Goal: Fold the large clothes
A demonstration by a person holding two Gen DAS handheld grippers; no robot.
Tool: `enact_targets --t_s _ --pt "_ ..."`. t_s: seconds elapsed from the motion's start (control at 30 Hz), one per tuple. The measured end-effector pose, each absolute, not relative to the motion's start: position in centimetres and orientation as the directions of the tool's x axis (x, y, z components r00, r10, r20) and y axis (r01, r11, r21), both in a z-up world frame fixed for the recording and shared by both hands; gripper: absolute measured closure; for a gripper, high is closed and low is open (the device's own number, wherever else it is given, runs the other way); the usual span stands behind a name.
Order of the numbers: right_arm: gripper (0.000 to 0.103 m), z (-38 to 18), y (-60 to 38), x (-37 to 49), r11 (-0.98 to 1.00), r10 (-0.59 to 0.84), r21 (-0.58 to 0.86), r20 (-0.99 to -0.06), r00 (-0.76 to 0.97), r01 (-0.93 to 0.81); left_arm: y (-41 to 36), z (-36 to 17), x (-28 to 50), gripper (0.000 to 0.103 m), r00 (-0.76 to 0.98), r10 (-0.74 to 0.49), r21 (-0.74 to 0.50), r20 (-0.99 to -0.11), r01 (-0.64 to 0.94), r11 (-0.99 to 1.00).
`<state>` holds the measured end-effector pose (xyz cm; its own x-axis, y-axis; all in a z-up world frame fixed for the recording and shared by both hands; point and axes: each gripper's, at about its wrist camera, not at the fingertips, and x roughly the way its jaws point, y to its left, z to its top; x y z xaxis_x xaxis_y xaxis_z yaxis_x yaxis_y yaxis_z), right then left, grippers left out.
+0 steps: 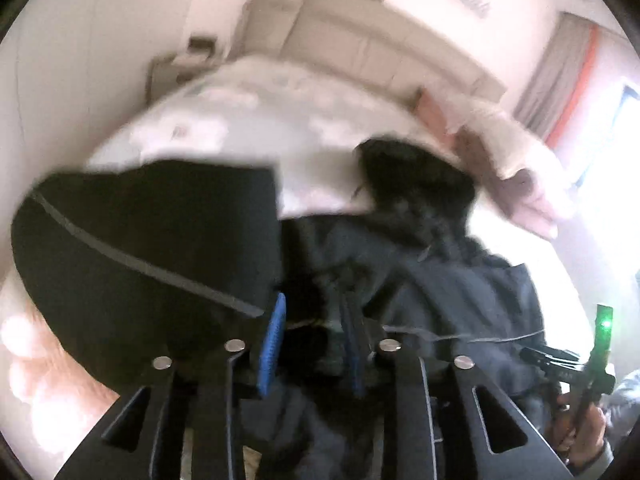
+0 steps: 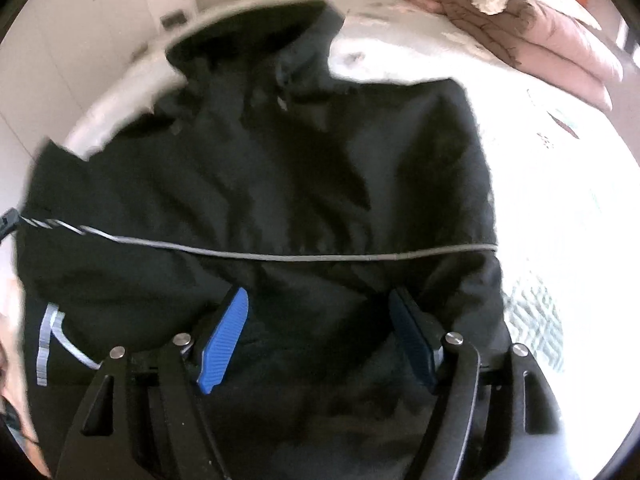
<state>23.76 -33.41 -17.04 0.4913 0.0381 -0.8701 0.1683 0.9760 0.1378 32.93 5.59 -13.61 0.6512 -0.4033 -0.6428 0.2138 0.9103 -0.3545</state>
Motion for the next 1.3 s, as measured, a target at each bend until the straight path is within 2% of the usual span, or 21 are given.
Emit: enact_targets --t_s 0.03,0.07,0.2,0.33,0.47,0.6,0.73,0.9,1.07,1.2,1.3 --pt "0.028 -16.4 -33.6 23.2 0.973 0.04 0.149 -0.858 0.511 0.174 5.3 -12.8 32.7 0.057 0.65 -0.426 -0.362 -0.629 0.24 0.901" --pt "0.027 -16.1 -33.5 22.9 0.973 0.034 0.147 -0.853 0.52 0.178 4.1 -12.1 32.4 0.053 0.637 -0.454 -0.353 -0.623 0.289 0.89" --pt "0.027 -17.1 -32.7 22.9 0.983 -0.037 0.051 -0.882 0.469 0.175 -1.4 -13.6 32.5 0.053 0.578 -0.422 -0.245 -0.699 0.361 0.9" --pt "0.028 -20.8 -32.2 23.0 0.991 -0.077 -0.019 -0.891 0.447 0.131 -4.3 -21.7 34.7 0.053 0.409 -0.333 -0.228 -0.85 0.285 0.931" --pt "0.026 -21.1 -32.0 22.5 0.992 -0.088 -0.028 -0.864 0.495 0.127 -3.7 -22.1 34.8 0.053 0.432 -0.358 -0.267 -0.828 0.257 0.929" --pt "0.023 -21.5 -31.6 22.2 0.991 -0.108 -0.047 -0.839 0.533 0.126 -3.4 -21.9 34.3 0.053 0.452 -0.351 -0.252 -0.82 0.265 0.931" --pt "0.023 -20.3 -30.9 22.2 0.991 -0.099 -0.043 -0.867 0.489 0.123 -3.1 -21.0 33.5 0.053 0.454 -0.393 -0.306 -0.8 0.254 0.917" --pt "0.023 -16.5 -25.7 20.9 1.0 0.005 0.002 -0.855 0.519 -0.006 1.1 -16.8 30.4 0.053 0.549 -0.414 -0.33 -0.726 0.251 0.91" --pt "0.023 -13.3 -19.0 21.6 0.992 0.076 0.0 -0.799 0.596 -0.126 11.1 -14.4 29.3 0.053 0.638 -0.322 -0.32 -0.7 0.122 0.939" --pt "0.022 -16.7 -16.7 23.3 0.993 -0.002 -0.076 -0.771 0.637 -0.089 20.8 -15.0 29.3 0.053 0.672 -0.224 -0.357 -0.706 -0.064 0.932" --pt "0.022 -21.2 -18.4 24.6 1.0 -0.008 -0.017 -0.813 0.583 -0.01 27.2 -15.8 29.6 0.053 0.684 -0.159 -0.375 -0.712 -0.18 0.909"
